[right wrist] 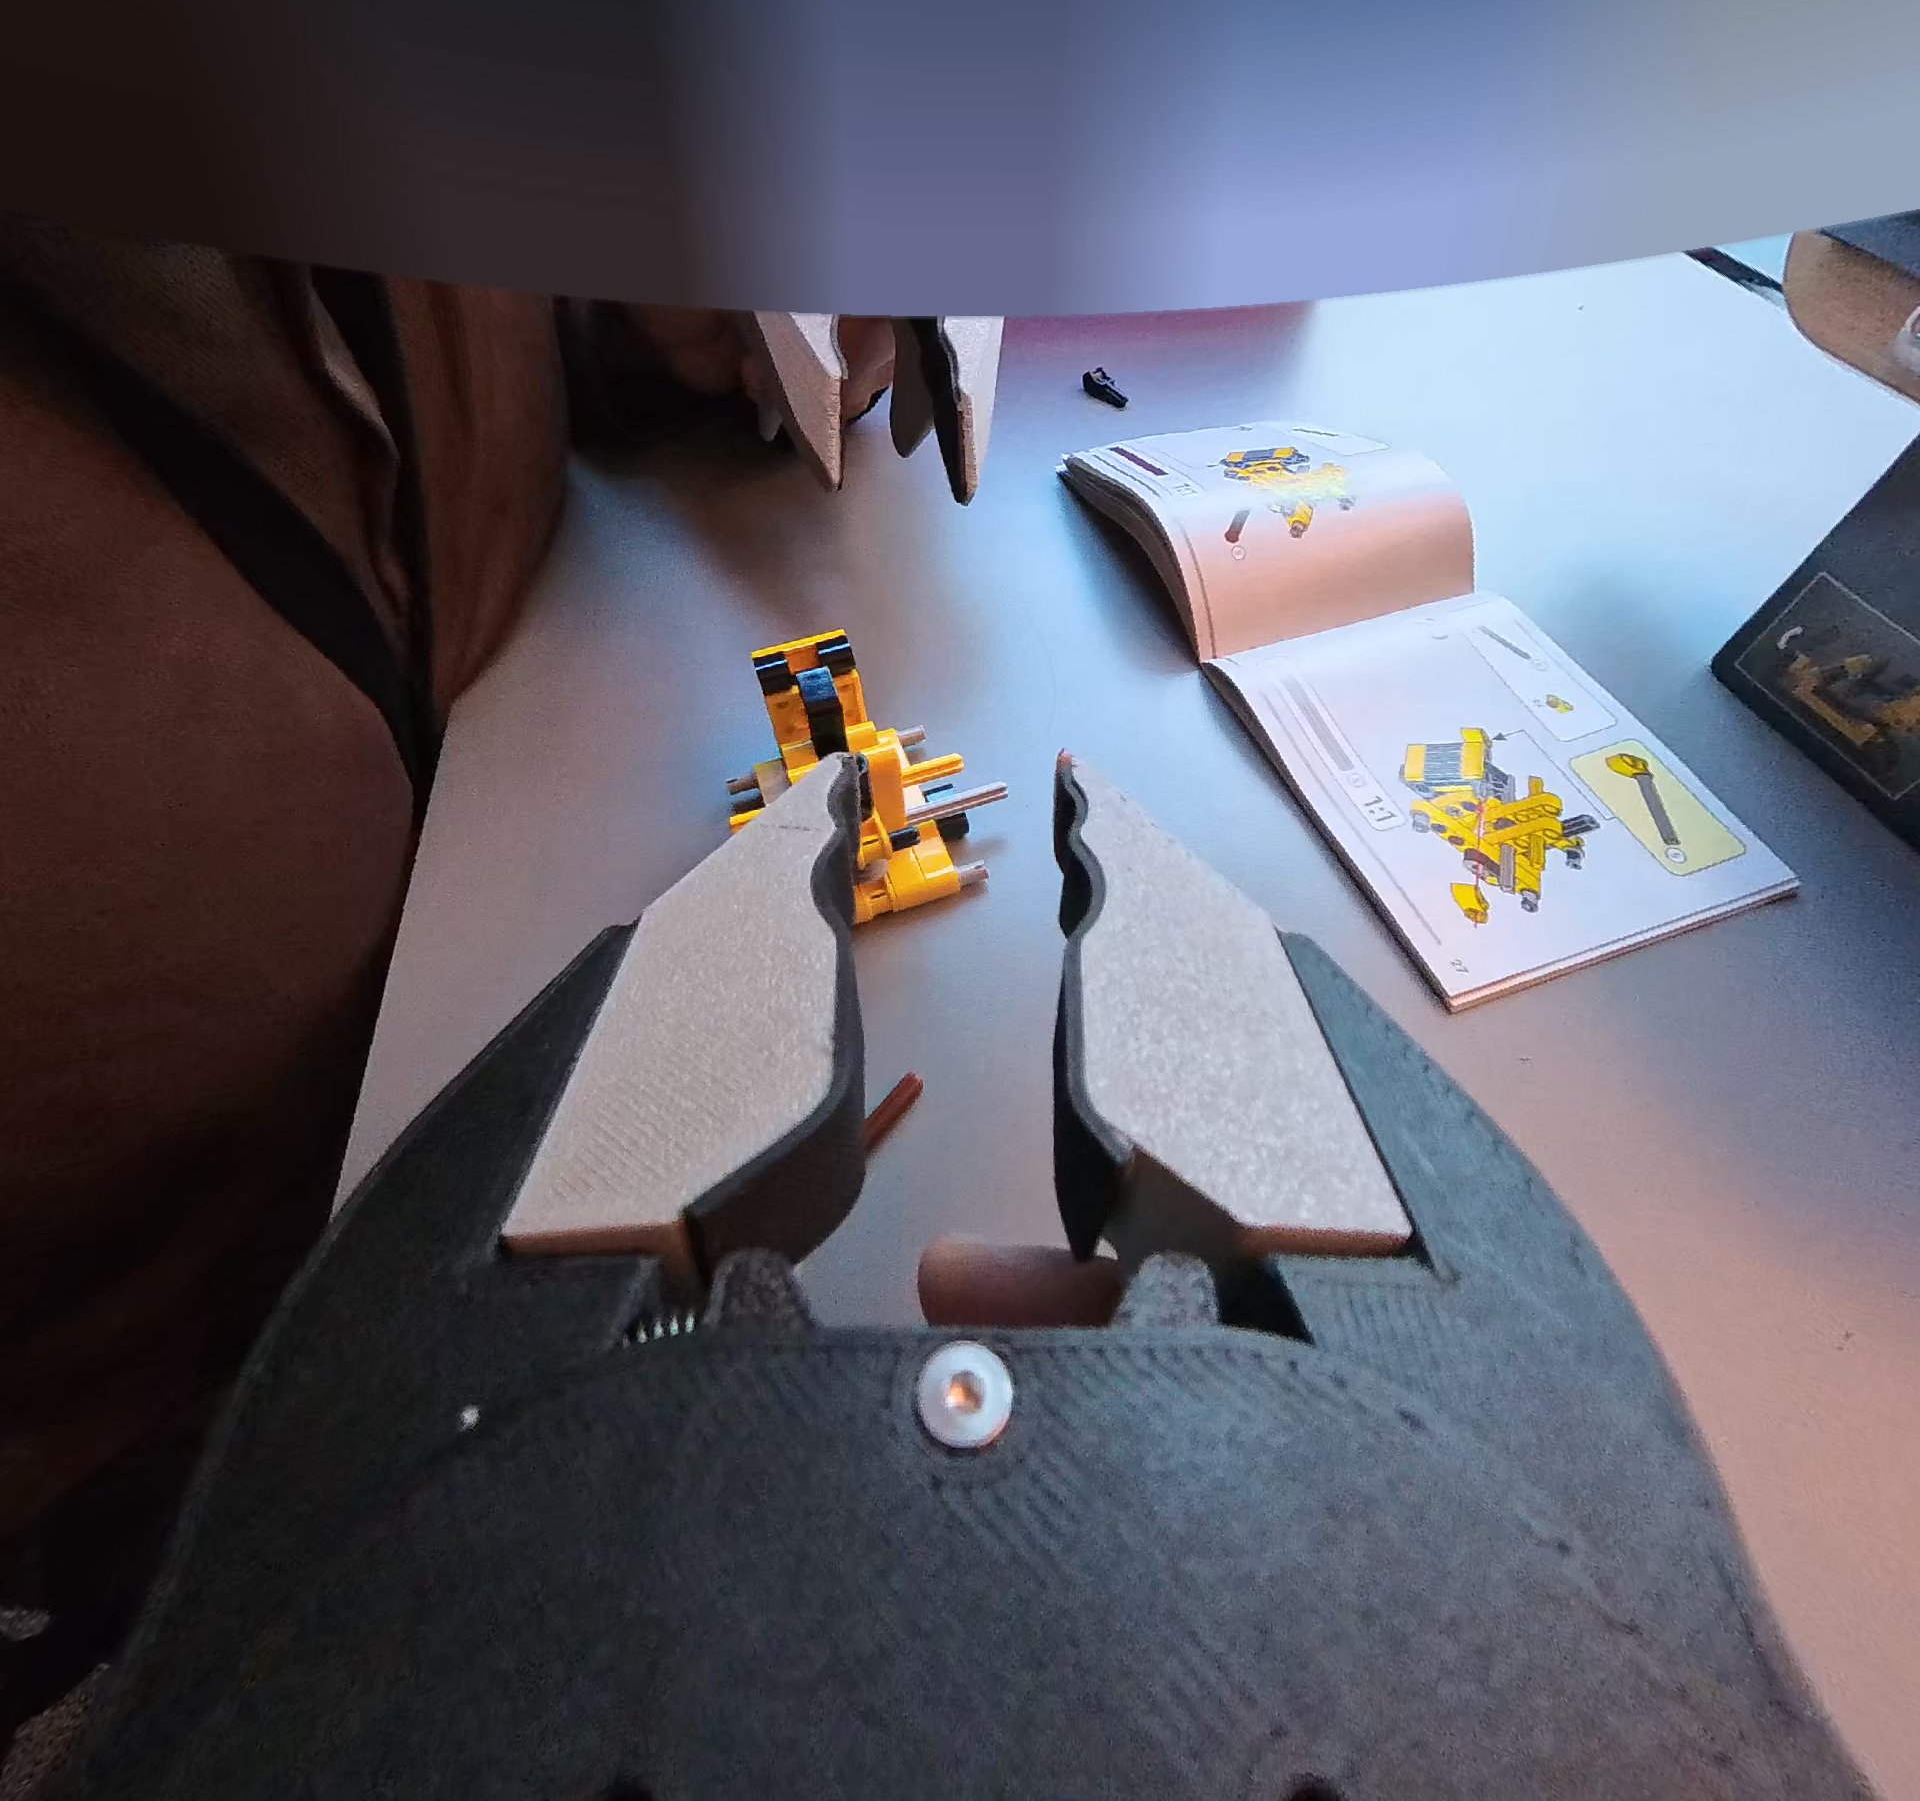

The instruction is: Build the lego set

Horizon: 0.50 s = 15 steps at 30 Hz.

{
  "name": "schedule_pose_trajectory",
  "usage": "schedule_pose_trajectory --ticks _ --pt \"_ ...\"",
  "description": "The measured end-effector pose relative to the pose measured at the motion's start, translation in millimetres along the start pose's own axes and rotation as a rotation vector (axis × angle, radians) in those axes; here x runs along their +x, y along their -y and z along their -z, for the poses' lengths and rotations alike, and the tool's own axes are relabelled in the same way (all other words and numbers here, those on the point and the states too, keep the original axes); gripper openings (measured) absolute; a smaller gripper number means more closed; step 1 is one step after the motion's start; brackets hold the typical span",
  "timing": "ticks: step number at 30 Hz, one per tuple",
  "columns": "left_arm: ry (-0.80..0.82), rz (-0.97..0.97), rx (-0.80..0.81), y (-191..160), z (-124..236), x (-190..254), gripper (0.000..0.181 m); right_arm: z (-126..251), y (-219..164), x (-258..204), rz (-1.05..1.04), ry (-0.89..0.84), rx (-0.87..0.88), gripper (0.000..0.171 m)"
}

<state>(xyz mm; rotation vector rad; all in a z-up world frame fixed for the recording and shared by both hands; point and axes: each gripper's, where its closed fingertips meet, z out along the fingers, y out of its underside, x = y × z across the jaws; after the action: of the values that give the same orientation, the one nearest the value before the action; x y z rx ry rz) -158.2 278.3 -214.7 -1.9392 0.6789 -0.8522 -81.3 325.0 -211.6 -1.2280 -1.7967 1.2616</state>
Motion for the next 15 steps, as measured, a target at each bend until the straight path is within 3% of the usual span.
schedule_pose_trajectory --ticks 15 --pt "-0.056 0.026 0.051 8.8 2.0 -0.2 0.024 -1.8 -3.0 -1.8 0.026 -0.002 -0.025 0.034"
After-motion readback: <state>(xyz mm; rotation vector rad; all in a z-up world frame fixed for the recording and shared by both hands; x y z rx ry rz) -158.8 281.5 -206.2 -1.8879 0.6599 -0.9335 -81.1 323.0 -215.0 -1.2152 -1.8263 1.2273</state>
